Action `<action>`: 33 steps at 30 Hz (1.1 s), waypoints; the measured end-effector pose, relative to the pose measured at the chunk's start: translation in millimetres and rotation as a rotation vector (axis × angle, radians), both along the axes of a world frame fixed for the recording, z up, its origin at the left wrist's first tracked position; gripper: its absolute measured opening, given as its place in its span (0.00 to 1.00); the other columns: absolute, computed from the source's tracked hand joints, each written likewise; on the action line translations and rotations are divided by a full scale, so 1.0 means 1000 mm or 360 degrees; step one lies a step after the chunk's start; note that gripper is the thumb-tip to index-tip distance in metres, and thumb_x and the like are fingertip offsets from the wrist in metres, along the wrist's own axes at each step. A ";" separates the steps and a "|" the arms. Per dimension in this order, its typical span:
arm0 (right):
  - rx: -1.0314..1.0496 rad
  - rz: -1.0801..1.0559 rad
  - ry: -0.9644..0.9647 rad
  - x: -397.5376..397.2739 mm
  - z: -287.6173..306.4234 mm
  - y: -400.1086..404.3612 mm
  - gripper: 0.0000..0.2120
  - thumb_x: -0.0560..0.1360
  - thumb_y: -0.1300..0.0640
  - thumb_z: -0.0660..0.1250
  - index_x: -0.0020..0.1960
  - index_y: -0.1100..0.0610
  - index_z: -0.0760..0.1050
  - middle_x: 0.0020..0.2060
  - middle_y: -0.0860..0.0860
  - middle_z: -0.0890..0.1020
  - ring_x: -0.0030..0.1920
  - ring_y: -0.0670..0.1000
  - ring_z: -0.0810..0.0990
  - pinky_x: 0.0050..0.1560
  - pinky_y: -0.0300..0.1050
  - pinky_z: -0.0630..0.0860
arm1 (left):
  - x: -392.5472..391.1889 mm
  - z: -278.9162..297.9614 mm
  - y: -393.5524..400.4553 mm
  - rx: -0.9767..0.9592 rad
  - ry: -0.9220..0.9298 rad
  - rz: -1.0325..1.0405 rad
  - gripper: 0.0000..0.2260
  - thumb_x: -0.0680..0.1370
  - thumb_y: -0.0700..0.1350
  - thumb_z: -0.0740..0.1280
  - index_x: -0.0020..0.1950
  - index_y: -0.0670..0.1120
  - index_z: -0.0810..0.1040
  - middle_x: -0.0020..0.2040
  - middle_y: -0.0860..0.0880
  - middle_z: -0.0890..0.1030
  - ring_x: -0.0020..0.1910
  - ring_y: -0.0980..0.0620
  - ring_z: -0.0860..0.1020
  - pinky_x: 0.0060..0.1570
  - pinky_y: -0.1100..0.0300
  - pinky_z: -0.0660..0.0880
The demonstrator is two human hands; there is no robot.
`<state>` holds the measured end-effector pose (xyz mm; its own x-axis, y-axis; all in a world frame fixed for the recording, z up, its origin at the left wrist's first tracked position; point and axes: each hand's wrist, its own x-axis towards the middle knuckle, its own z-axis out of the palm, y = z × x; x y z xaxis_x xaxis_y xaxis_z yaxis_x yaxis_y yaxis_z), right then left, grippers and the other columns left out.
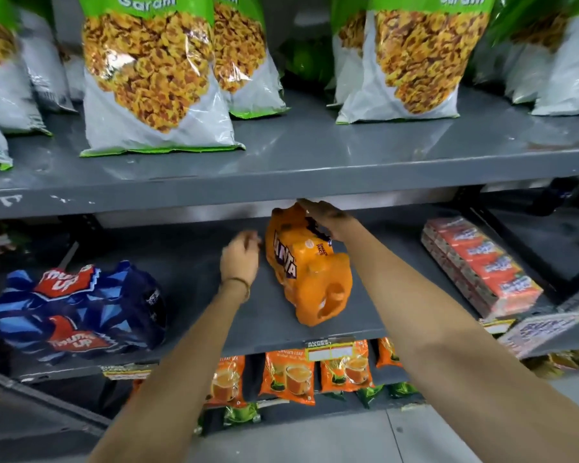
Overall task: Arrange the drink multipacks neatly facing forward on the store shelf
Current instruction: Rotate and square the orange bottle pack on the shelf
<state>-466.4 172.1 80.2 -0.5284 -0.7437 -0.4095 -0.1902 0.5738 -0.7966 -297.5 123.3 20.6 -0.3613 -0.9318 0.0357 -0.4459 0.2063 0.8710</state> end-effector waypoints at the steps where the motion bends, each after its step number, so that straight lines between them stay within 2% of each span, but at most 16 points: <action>1: 0.0075 0.0059 -0.0023 -0.001 0.001 0.008 0.45 0.69 0.30 0.61 0.77 0.54 0.54 0.75 0.55 0.64 0.72 0.61 0.65 0.69 0.60 0.65 | -0.006 0.008 -0.010 -0.0202 -0.0260 -0.0034 0.16 0.81 0.44 0.55 0.67 0.45 0.71 0.60 0.38 0.79 0.58 0.38 0.78 0.57 0.46 0.76; 3: 0.0363 0.0265 -0.0065 -0.005 0.003 0.024 0.51 0.64 0.31 0.69 0.78 0.51 0.51 0.77 0.54 0.59 0.75 0.61 0.60 0.70 0.64 0.63 | -0.022 0.023 -0.032 -0.0449 -0.0541 -0.0342 0.21 0.82 0.48 0.53 0.75 0.50 0.60 0.74 0.43 0.67 0.71 0.41 0.68 0.69 0.47 0.67; 4: 0.0519 0.0368 -0.0033 -0.006 0.004 0.033 0.51 0.64 0.34 0.71 0.78 0.52 0.51 0.77 0.54 0.58 0.76 0.61 0.59 0.70 0.65 0.64 | -0.032 0.028 -0.043 -0.0524 -0.0640 -0.0541 0.22 0.82 0.49 0.51 0.77 0.52 0.56 0.77 0.46 0.60 0.75 0.44 0.60 0.74 0.48 0.60; 6: 0.0712 0.0449 0.0009 -0.009 0.002 0.050 0.48 0.67 0.40 0.73 0.77 0.55 0.53 0.77 0.57 0.59 0.74 0.63 0.62 0.68 0.62 0.69 | -0.048 0.032 -0.054 -0.0652 -0.0973 -0.0885 0.23 0.82 0.52 0.48 0.77 0.52 0.51 0.79 0.49 0.50 0.78 0.48 0.50 0.77 0.50 0.48; 8: 0.0710 0.0401 -0.0061 -0.010 0.001 0.062 0.44 0.69 0.45 0.73 0.76 0.57 0.56 0.75 0.59 0.63 0.71 0.64 0.67 0.66 0.59 0.72 | -0.057 0.029 -0.057 -0.0679 -0.1200 -0.1011 0.23 0.82 0.54 0.46 0.78 0.53 0.49 0.79 0.51 0.48 0.78 0.50 0.46 0.77 0.49 0.44; 11: 0.0506 0.0270 -0.0174 -0.015 -0.001 0.070 0.37 0.72 0.54 0.72 0.75 0.61 0.59 0.74 0.59 0.64 0.71 0.63 0.67 0.67 0.57 0.72 | -0.055 0.021 -0.052 -0.0679 -0.1165 -0.0878 0.22 0.82 0.53 0.45 0.77 0.52 0.54 0.79 0.51 0.54 0.78 0.49 0.52 0.77 0.48 0.47; 13: 0.0381 0.0193 -0.0153 -0.018 -0.001 0.074 0.38 0.72 0.57 0.73 0.76 0.60 0.58 0.75 0.58 0.64 0.72 0.62 0.67 0.67 0.55 0.72 | -0.051 0.020 -0.042 -0.0767 -0.1124 -0.0767 0.22 0.82 0.52 0.46 0.75 0.50 0.59 0.76 0.47 0.62 0.76 0.48 0.59 0.76 0.48 0.52; 16: 0.0158 -0.0048 -0.0069 -0.028 -0.004 0.077 0.34 0.71 0.59 0.74 0.73 0.60 0.64 0.72 0.58 0.69 0.71 0.59 0.69 0.69 0.53 0.70 | -0.038 0.020 -0.026 -0.0877 -0.1036 -0.0572 0.20 0.81 0.51 0.50 0.71 0.47 0.66 0.65 0.39 0.74 0.65 0.40 0.72 0.67 0.48 0.65; 18: 0.0085 -0.0223 0.0325 -0.036 -0.011 0.075 0.27 0.72 0.55 0.73 0.68 0.61 0.71 0.69 0.58 0.74 0.69 0.57 0.72 0.70 0.49 0.69 | -0.024 0.015 -0.016 -0.1024 -0.0995 -0.0389 0.19 0.80 0.51 0.55 0.63 0.42 0.74 0.57 0.37 0.77 0.55 0.37 0.77 0.53 0.48 0.74; 20: 0.0084 -0.0310 0.0829 -0.033 -0.015 0.073 0.21 0.76 0.52 0.67 0.66 0.61 0.74 0.67 0.57 0.75 0.68 0.57 0.73 0.69 0.47 0.69 | -0.011 0.012 -0.010 -0.1170 -0.0976 -0.0322 0.17 0.78 0.50 0.59 0.55 0.39 0.77 0.52 0.37 0.79 0.49 0.36 0.79 0.44 0.48 0.76; 21: 0.0030 -0.0306 0.0913 -0.029 -0.016 0.071 0.21 0.78 0.53 0.64 0.67 0.61 0.73 0.68 0.57 0.74 0.69 0.57 0.72 0.68 0.46 0.68 | -0.007 0.010 -0.008 -0.1168 -0.0937 -0.0326 0.17 0.77 0.49 0.59 0.56 0.38 0.77 0.54 0.36 0.78 0.50 0.36 0.79 0.44 0.48 0.77; 22: -0.0051 -0.0264 0.0871 -0.024 -0.017 0.071 0.21 0.79 0.53 0.62 0.69 0.60 0.71 0.70 0.57 0.73 0.70 0.57 0.71 0.67 0.44 0.67 | -0.005 0.008 -0.007 -0.1084 -0.0870 -0.0352 0.18 0.78 0.50 0.59 0.60 0.38 0.75 0.60 0.36 0.76 0.54 0.36 0.78 0.47 0.47 0.76; 25: -0.0070 0.0049 0.0763 -0.013 -0.024 0.069 0.22 0.81 0.51 0.58 0.73 0.57 0.66 0.72 0.56 0.69 0.72 0.57 0.67 0.70 0.45 0.64 | -0.007 0.003 -0.001 -0.0694 -0.0688 -0.0476 0.22 0.82 0.50 0.53 0.75 0.44 0.60 0.77 0.42 0.60 0.68 0.38 0.70 0.61 0.45 0.72; 28: 0.0084 0.0142 0.0901 -0.014 -0.030 0.072 0.21 0.81 0.50 0.56 0.73 0.53 0.66 0.68 0.61 0.74 0.67 0.62 0.72 0.65 0.50 0.70 | -0.009 0.002 0.003 -0.0507 -0.0608 -0.0534 0.21 0.83 0.49 0.50 0.76 0.47 0.58 0.79 0.47 0.51 0.69 0.37 0.69 0.66 0.45 0.68; 30: 0.0076 0.0149 0.0956 -0.014 -0.031 0.078 0.21 0.82 0.52 0.55 0.74 0.51 0.64 0.66 0.62 0.75 0.66 0.63 0.73 0.64 0.51 0.71 | -0.009 0.005 0.003 -0.0451 -0.0613 -0.0545 0.21 0.83 0.49 0.49 0.76 0.47 0.58 0.79 0.47 0.50 0.70 0.37 0.68 0.67 0.45 0.67; 33: 0.0054 0.0138 0.0977 -0.007 -0.032 0.088 0.22 0.82 0.53 0.55 0.75 0.52 0.63 0.70 0.61 0.72 0.69 0.63 0.71 0.66 0.51 0.70 | -0.007 0.008 0.005 -0.0440 -0.0648 -0.0560 0.21 0.83 0.49 0.49 0.76 0.46 0.58 0.79 0.47 0.50 0.71 0.38 0.67 0.69 0.46 0.66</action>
